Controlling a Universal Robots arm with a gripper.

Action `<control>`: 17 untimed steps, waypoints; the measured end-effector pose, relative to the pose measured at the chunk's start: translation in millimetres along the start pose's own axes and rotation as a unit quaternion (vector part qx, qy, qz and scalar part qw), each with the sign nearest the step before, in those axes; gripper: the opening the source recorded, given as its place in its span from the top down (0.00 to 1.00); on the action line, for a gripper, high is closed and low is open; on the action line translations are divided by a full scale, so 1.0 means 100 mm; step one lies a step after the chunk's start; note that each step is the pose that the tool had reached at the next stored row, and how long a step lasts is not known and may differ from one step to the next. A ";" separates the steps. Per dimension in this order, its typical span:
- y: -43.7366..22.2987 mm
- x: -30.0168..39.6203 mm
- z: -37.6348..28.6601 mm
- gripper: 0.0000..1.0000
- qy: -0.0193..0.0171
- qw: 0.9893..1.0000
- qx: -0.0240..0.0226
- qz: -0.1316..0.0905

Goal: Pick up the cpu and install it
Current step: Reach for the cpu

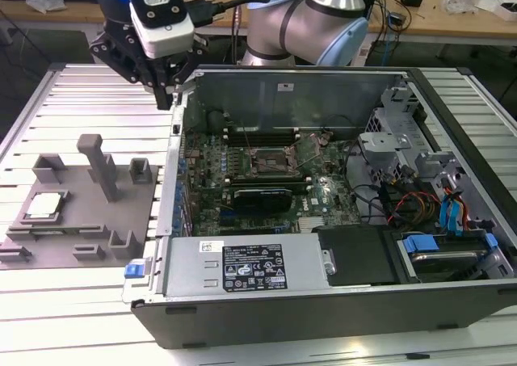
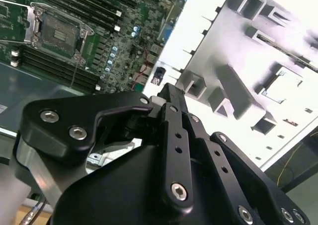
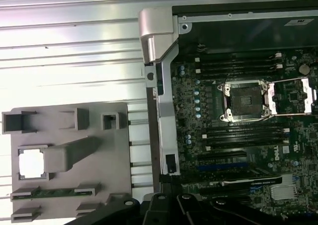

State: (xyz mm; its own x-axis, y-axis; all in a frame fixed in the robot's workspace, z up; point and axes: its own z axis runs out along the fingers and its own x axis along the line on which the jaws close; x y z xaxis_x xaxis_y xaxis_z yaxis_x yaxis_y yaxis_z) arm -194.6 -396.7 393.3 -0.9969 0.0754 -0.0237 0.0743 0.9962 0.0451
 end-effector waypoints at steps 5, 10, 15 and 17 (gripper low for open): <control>-0.004 0.072 -0.002 0.89 0.000 1.000 0.000 0.000; -0.008 0.147 -0.004 0.89 0.000 1.000 0.000 0.000; -0.013 0.228 -0.006 0.89 0.000 1.000 0.000 0.000; -0.015 0.250 -0.006 0.89 0.000 1.000 0.000 0.000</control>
State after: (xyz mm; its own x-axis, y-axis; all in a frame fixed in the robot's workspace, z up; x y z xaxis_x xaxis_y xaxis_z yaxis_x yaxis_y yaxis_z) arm -219.7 -396.3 393.2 -0.9969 0.0753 -0.0237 0.0741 0.9962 0.0452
